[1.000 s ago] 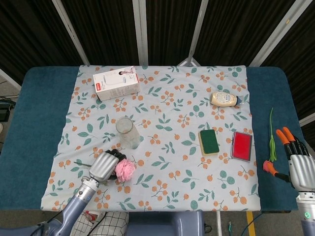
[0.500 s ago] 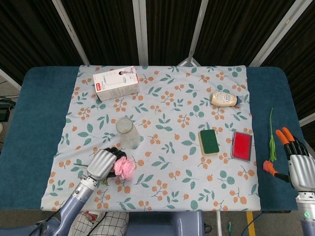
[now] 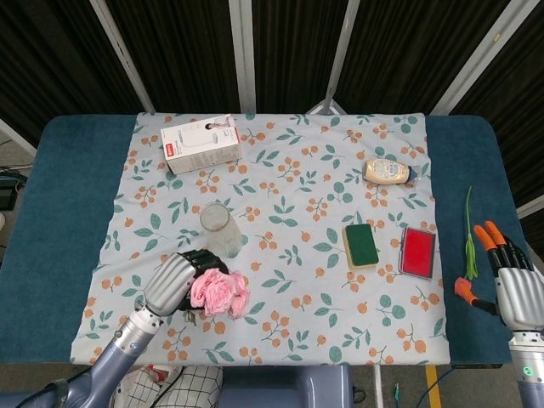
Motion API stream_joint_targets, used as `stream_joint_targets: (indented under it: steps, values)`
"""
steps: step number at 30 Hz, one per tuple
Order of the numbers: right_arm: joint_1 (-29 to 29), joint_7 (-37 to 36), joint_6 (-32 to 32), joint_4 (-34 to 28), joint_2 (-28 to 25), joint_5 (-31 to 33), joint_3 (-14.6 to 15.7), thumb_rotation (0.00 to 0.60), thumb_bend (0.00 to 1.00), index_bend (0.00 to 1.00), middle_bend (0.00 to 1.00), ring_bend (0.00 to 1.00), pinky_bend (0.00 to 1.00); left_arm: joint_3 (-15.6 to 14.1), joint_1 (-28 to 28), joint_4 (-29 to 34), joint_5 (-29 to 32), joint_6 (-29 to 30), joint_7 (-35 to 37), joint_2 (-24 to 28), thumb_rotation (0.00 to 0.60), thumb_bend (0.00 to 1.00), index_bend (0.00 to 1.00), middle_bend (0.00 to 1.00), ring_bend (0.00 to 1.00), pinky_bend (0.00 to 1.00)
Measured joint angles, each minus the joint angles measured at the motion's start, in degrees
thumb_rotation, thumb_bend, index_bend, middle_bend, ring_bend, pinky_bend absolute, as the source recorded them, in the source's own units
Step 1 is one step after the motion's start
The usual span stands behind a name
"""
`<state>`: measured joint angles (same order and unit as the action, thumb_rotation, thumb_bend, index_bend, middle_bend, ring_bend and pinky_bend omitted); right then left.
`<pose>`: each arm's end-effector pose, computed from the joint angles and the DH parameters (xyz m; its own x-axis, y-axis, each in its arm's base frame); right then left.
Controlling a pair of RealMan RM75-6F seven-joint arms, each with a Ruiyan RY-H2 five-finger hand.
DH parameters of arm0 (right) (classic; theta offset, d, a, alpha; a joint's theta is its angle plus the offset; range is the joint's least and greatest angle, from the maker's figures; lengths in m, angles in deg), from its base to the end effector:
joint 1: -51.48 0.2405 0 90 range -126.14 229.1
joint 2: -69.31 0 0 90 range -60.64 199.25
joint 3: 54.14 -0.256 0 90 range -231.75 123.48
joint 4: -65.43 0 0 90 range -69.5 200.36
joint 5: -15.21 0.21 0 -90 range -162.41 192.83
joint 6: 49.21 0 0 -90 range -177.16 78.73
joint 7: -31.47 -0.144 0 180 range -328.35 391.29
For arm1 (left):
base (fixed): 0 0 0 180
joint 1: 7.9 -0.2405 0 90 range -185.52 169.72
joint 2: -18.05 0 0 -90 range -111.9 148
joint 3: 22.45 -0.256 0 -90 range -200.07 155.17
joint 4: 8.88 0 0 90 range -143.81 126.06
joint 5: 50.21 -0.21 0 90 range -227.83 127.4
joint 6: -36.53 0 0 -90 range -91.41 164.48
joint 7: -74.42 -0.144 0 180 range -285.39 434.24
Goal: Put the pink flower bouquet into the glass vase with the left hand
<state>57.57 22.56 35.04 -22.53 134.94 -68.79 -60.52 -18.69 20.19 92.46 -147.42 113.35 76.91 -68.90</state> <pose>-0.3197 -0.2015 0.1675 0.2866 0.0588 0.9562 -0.9579 0.0031 0.2869 -0.1062 0.2315 0.0260 -0.0564 0.2212 0.9736 0.7990 -0.5747 0.1769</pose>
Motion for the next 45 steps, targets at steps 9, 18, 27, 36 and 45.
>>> stream_joint_targets:
  steps: [9,18,27,36,45]
  values:
    - [0.12,0.79,-0.31,0.18,0.33,0.22,0.05,0.6,0.3,0.11,0.04,0.07,0.14,9.41,3.4,20.23,5.76,-1.2,0.87,9.86,0.6,0.4,0.45,0.48,0.41,0.52]
    - [0.39,1.66,-0.82,0.56,0.85,0.61,0.02,0.6,0.3,0.11,0.04,0.07,0.14,22.46,9.13,27.06,23.31,-2.68,-4.17,11.96,0.6,0.4,0.45,0.47,0.41,0.52]
    - [0.59,1.79,-1.46,0.75,1.03,0.94,0.08,0.6,0.3,0.11,0.04,0.07,0.14,29.69,15.37,24.04,35.19,-3.54,-5.1,10.89,0.6,0.4,0.44,0.46,0.4,0.52]
    - [0.6,-0.04,-1.7,1.19,0.61,1.74,-0.49,0.6,0.3,0.11,0.04,0.07,0.14,31.71,19.66,17.26,42.93,-5.72,-1.54,7.03,0.6,0.39,0.44,0.46,0.4,0.52]
    - [0.23,-2.14,-1.24,1.25,-0.47,1.69,-0.66,0.6,0.3,0.1,0.04,0.07,0.14,31.12,23.0,12.04,44.03,-5.83,-0.92,2.27,0.6,0.38,0.42,0.46,0.4,0.51]
